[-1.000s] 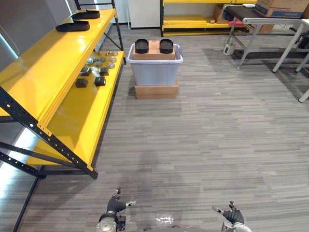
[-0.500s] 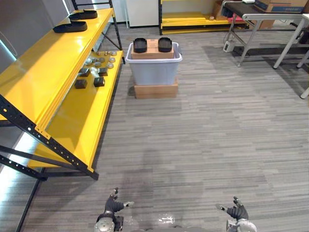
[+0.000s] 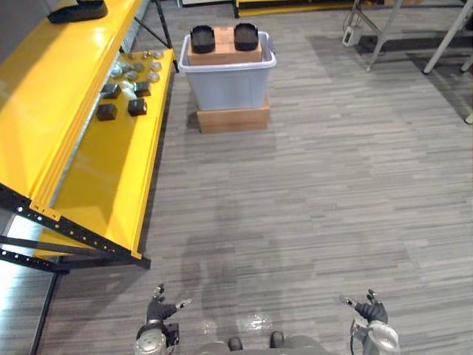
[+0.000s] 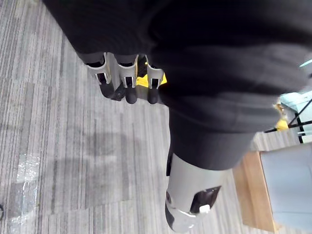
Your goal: Walk over and take plastic housings, then place them on the shelf
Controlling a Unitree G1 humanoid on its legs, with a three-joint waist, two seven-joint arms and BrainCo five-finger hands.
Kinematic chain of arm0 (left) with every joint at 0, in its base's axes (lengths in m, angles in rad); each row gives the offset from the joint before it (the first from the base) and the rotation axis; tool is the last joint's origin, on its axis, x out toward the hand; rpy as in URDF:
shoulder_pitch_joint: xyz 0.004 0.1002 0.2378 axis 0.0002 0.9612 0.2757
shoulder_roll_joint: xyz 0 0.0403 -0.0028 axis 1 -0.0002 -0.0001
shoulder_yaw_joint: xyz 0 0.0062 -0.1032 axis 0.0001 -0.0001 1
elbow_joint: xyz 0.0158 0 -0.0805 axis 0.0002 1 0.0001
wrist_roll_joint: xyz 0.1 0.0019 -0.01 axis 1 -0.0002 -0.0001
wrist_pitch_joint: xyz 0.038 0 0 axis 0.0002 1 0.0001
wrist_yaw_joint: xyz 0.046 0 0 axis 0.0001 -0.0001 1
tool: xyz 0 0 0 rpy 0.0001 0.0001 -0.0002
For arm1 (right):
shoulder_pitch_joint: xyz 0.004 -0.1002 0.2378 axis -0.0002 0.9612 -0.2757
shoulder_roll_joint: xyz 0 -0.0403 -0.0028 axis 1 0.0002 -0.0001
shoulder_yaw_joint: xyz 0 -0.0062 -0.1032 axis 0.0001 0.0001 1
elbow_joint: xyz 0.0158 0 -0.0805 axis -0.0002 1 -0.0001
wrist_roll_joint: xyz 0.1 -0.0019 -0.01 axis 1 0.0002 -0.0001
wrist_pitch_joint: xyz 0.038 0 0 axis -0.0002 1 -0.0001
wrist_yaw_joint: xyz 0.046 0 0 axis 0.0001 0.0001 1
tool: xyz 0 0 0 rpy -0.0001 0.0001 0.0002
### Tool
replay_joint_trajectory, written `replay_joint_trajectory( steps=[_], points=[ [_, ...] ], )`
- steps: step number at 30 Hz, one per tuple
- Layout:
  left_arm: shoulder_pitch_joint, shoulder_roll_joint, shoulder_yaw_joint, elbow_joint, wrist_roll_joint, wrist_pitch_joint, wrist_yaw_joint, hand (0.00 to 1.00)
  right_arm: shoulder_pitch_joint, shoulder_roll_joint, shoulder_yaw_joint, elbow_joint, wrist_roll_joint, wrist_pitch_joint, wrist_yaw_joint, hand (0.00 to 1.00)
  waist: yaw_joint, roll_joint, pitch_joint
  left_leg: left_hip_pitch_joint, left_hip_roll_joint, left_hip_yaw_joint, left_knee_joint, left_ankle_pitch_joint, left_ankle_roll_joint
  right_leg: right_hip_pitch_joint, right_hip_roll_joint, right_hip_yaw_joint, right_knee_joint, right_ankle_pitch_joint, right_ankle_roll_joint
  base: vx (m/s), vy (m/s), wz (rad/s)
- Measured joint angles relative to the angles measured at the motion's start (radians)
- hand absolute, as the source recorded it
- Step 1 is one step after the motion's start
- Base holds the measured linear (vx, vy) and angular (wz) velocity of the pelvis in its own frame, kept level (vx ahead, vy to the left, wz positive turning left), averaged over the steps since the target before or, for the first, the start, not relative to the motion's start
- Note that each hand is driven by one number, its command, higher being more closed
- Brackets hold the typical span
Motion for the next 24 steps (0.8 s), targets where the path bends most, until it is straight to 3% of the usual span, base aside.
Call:
replay_joint_trajectory(
  steps=[2, 4, 5, 6, 7, 8, 9, 10, 11, 12, 13, 14, 15, 16, 18, 20, 21, 22, 23, 24],
  points=[
    [-0.009, 0.000, 0.001, 0.000, -0.011, 0.000, 0.010, 0.00, 0.001, -0.009, 0.015, 0.001, 0.002, 0.009, -0.001, 0.00, -0.011, 0.004, 0.021, 0.065, 0.007, -0.027, -0.012, -0.016, -0.003, -0.071, -0.021, -0.054, 0.018, -0.040, -0.030, 0.40, 0.027, 0.28],
    [-0.025, -0.004, 0.001, 0.001, -0.025, 0.000, 0.016, 0.00, -0.010, -0.029, 0.045, 0.001, 0.001, 0.009, 0.000, 0.00, -0.027, 0.027, 0.042, 0.099, 0.046, -0.038, -0.021, -0.018, -0.007, -0.131, -0.001, -0.069, -0.058, -0.035, -0.048, 0.37, -0.045, 0.32],
    [-0.047, -0.010, 0.000, 0.001, -0.033, -0.001, 0.024, 0.00, -0.024, -0.046, 0.061, -0.001, 0.001, 0.009, 0.000, 0.00, -0.042, 0.051, 0.061, 0.119, 0.087, -0.045, -0.020, -0.016, -0.020, -0.196, 0.044, -0.069, -0.206, 0.025, -0.038, 0.58, -0.098, 0.39],
    [-0.054, -0.009, 0.000, 0.001, -0.034, -0.001, 0.024, 0.00, -0.028, -0.051, 0.067, -0.003, 0.000, 0.009, 0.001, 0.00, -0.047, 0.050, 0.065, 0.128, 0.094, -0.047, -0.019, -0.015, -0.052, -0.214, 0.057, -0.059, -0.289, 0.080, -0.039, 0.63, -0.126, 0.29],
    [-0.058, 0.001, 0.001, 0.002, -0.033, -0.003, 0.027, 0.00, -0.022, -0.053, 0.079, -0.017, -0.001, 0.009, 0.000, 0.00, -0.048, 0.031, 0.061, 0.149, 0.093, -0.047, -0.013, -0.021, -0.084, -0.222, 0.076, -0.037, -0.458, 0.218, -0.058, 0.74, -0.165, 0.28],
    [-0.061, -0.005, 0.001, 0.014, -0.032, -0.002, 0.029, 0.00, -0.008, -0.062, 0.080, -0.036, -0.003, 0.008, 0.000, 0.00, -0.054, 0.034, 0.066, 0.182, 0.101, -0.062, 0.011, -0.039, -0.116, -0.222, 0.081, -0.016, -0.446, 0.373, -0.134, 0.66, -0.145, 0.11],
    [-0.074, -0.015, 0.000, 0.022, -0.032, -0.001, 0.029, 0.00, -0.010, -0.072, 0.079, -0.035, -0.005, 0.011, -0.001, 0.00, -0.052, 0.053, 0.066, 0.184, 0.123, -0.065, 0.032, -0.033, -0.129, -0.230, 0.091, -0.029, -0.399, 0.344, -0.145, 0.67, -0.159, 0.20],
    [-0.095, -0.019, -0.002, 0.025, -0.032, -0.003, 0.028, 0.00, -0.025, -0.072, 0.080, -0.038, -0.010, 0.012, 0.002, 0.00, -0.055, 0.046, 0.067, 0.150, 0.125, -0.074, 0.115, 0.031, -0.189, -0.236, 0.073, -0.027, -0.329, 0.269, -0.152, 0.50, -0.132, 0.10],
    [-0.101, -0.027, -0.002, 0.025, -0.033, -0.004, 0.027, 0.00, -0.027, -0.074, 0.080, -0.039, -0.011, 0.012, 0.003, 0.00, -0.057, 0.045, 0.067, 0.126, 0.120, -0.077, 0.185, 0.081, -0.186, -0.219, 0.065, -0.032, -0.315, 0.238, -0.148, 0.64, -0.191, 0.32],
    [-0.100, -0.044, 0.002, 0.027, -0.033, -0.007, 0.025, 0.00, -0.027, -0.075, 0.083, -0.038, -0.011, 0.012, 0.005, 0.00, -0.058, 0.048, 0.070, 0.060, 0.130, -0.074, 0.364, 0.232, -0.178, -0.148, 0.065, -0.036, -0.335, 0.195, -0.151, 0.67, -0.200, 0.24],
    [-0.091, -0.056, 0.001, 0.031, -0.033, -0.007, 0.023, 0.00, -0.024, -0.075, 0.104, -0.037, -0.010, 0.011, 0.005, 0.00, -0.053, 0.044, 0.078, -0.024, 0.172, -0.076, 0.585, 0.379, -0.202, -0.040, 0.073, -0.042, -0.401, 0.176, -0.159, 0.66, -0.188, 0.23],
    [-0.089, -0.059, 0.001, 0.031, -0.033, -0.007, 0.022, 0.00, -0.022, -0.072, 0.111, -0.037, -0.010, 0.010, 0.005, 0.00, -0.053, 0.043, 0.078, -0.068, 0.205, -0.062, 0.709, 0.363, -0.196, 0.016, 0.078, -0.051, -0.436, 0.171, -0.161, 0.77, -0.221, 0.15],
    [-0.089, -0.064, 0.001, 0.032, -0.033, -0.007, 0.021, 0.00, -0.024, -0.065, 0.124, -0.037, -0.009, 0.006, 0.005, 0.00, -0.046, 0.033, 0.086, -0.148, 0.267, -0.005, 0.890, 0.310, -0.157, 0.125, 0.090, -0.052, -0.503, 0.168, -0.166, 0.70, -0.197, 0.12],
    [-0.086, -0.071, 0.001, 0.032, -0.033, -0.006, 0.021, 0.00, -0.026, -0.058, 0.122, -0.037, -0.006, -0.004, 0.004, 0.00, -0.035, 0.012, 0.095, -0.214, 0.300, 0.047, 0.956, 0.258, -0.121, 0.231, 0.090, -0.051, -0.585, 0.168, -0.166, 0.58, -0.163, 0.06],
    [-0.080, -0.077, 0.000, 0.030, -0.033, -0.006, 0.021, 0.00, -0.026, -0.057, 0.119, -0.036, 0.003, -0.012, 0.001, 0.00, -0.024, 0.000, 0.097, -0.306, 0.306, 0.100, 0.906, 0.206, -0.120, 0.340, 0.089, -0.048, -0.684, 0.168, -0.165, 0.50, -0.082, -0.01],
    [-0.065, -0.075, 0.000, 0.019, -0.033, -0.006, 0.022, 0.00, -0.028, -0.054, 0.118, -0.026, 0.004, -0.011, 0.002, 0.00, -0.015, -0.002, 0.099, -0.409, 0.259, 0.130, 0.596, 0.157, -0.132, 0.433, 0.081, -0.032, -0.761, 0.156, -0.145, 0.53, -0.020, -0.19],
    [-0.065, -0.076, 0.000, 0.017, -0.033, -0.006, 0.022, 0.00, -0.033, -0.050, 0.110, -0.023, 0.004, -0.008, 0.002, 0.00, -0.011, -0.005, 0.101, -0.413, 0.236, 0.127, 0.482, 0.158, -0.132, 0.451, 0.075, -0.027, -0.769, 0.150, -0.136, 0.48, 0.061, -0.33],
    [-0.056, -0.085, -0.001, 0.017, -0.033, -0.004, 0.022, 0.00, -0.028, -0.046, 0.091, -0.008, 0.004, -0.008, 0.001, 0.00, -0.005, -0.005, 0.101, -0.405, 0.182, 0.091, 0.211, 0.190, -0.158, 0.489, 0.063, -0.019, -0.790, 0.140, -0.119, 0.48, 0.088, -0.32],
    [-0.052, -0.089, -0.002, 0.017, -0.033, -0.004, 0.022, 0.00, -0.023, -0.046, 0.081, 0.005, 0.003, -0.008, 0.000, 0.00, -0.001, -0.001, 0.100, -0.399, 0.162, 0.063, 0.089, 0.220, -0.165, 0.512, 0.061, -0.015, -0.805, 0.132, -0.109, 0.47, 0.146, -0.42],
    [-0.046, -0.095, -0.003, 0.017, -0.033, -0.004, 0.023, 0.00, -0.013, -0.051, 0.072, 0.015, 0.002, -0.006, -0.002, 0.00, 0.006, 0.016, 0.093, -0.409, 0.149, 0.015, -0.041, 0.251, -0.179, 0.546, 0.070, 0.001, -0.832, 0.108, -0.084, 0.47, 0.217, -0.44]
  ],
)
